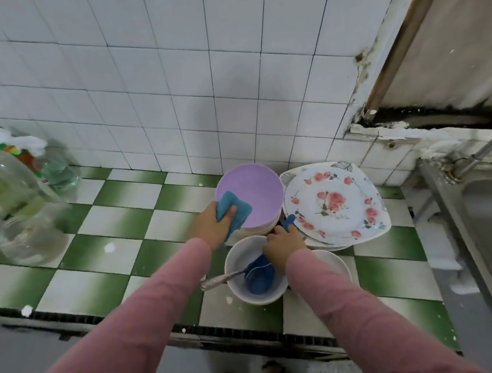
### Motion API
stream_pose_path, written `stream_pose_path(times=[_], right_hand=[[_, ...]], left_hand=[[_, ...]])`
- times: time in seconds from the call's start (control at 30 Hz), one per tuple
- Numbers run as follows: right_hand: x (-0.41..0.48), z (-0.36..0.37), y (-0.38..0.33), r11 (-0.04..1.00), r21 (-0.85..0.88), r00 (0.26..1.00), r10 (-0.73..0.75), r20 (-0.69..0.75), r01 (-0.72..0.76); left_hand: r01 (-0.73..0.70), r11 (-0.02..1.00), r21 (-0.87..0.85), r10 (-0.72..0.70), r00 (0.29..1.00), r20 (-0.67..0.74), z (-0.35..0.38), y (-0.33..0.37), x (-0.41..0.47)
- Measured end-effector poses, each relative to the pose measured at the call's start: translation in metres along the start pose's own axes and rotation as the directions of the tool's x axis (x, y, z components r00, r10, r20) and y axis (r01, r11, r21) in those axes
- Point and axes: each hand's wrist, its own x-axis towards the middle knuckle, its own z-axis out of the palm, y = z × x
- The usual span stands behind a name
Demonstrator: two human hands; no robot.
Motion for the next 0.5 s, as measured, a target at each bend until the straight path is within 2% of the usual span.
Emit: stream_pose_path(times=[0.17,0.37,0.43,0.5], right_hand=[[-0.008,-0.013,0.009,0.997,0.054,0.995,0.065,-0.073,-0.061],[-0.032,-0.017,0.022,0.940,0.280,0.967,0.232,-0.105,-0.196],[-0.037,-0.016,0.024,0.852,0.461,0.953,0.301,-0.043,-0.248],[-0.038,-0.013,0.027,0.665,0.689,0.929,0.370,0.031,-0.288]], left_hand=[[-0.001,0.995,-0.095,0.000,1.000,-0.009,-0.006,-0.005,0.004],[-0.034,0.992,-0.121,0.033,0.999,-0.017,-0.013,-0.008,0.006],[-0.037,0.992,-0.124,0.036,0.999,-0.010,-0.012,-0.007,0.006],[-0.047,0.988,-0.148,0.044,0.999,-0.022,-0.011,-0.004,0.006]])
